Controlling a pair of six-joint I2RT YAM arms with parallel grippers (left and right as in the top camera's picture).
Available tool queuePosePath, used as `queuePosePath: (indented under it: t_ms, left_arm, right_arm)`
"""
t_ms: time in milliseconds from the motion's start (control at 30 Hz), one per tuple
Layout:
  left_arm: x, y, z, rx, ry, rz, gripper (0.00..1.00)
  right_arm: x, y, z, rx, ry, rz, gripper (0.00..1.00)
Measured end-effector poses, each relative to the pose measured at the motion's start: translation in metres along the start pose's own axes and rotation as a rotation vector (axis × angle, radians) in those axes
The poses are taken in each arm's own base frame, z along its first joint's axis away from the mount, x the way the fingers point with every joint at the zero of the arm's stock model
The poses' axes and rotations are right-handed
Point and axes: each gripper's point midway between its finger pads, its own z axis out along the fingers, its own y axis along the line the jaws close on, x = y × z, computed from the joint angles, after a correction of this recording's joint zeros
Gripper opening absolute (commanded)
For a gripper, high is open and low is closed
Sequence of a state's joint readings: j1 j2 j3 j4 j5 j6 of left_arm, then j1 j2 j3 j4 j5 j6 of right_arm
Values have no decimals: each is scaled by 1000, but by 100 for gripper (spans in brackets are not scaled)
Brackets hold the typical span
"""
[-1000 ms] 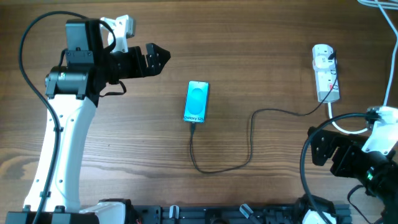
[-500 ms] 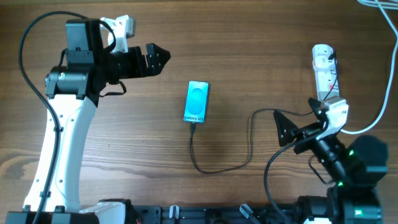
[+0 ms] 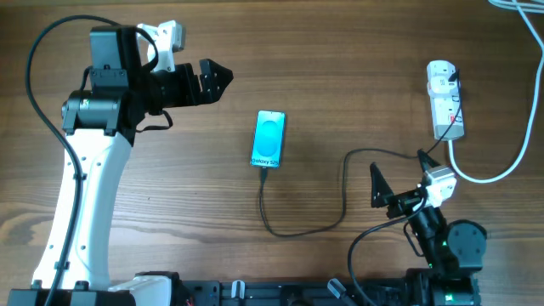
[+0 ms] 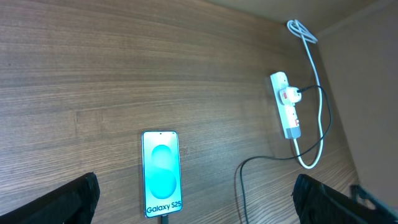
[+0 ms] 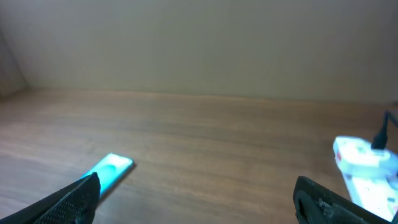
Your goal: Plug charger to phone and switch on socket
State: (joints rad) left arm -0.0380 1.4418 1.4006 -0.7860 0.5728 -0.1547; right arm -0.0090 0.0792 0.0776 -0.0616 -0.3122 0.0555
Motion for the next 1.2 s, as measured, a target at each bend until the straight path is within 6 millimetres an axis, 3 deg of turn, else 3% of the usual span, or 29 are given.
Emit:
queuePosePath:
  t_ms: [100,433,500,633,1200]
  left_arm:
    - [0,0,0,0,0,0,100]
    - [0,0,0,0,0,0,100]
    - [0,0,0,0,0,0,100]
    - [0,0,0,0,0,0,100]
    - [0,0,0,0,0,0,100]
  right_arm:
    - [9,-1,1,3,-3,-1,100]
    - [-35,-4,-5,36,-213,-98,100]
    - [-32,-5,-4,42,-201,-104,100]
    - [2,-10,0,54,-67,-81,100]
    - [1,-10,0,53,-68,-65,100]
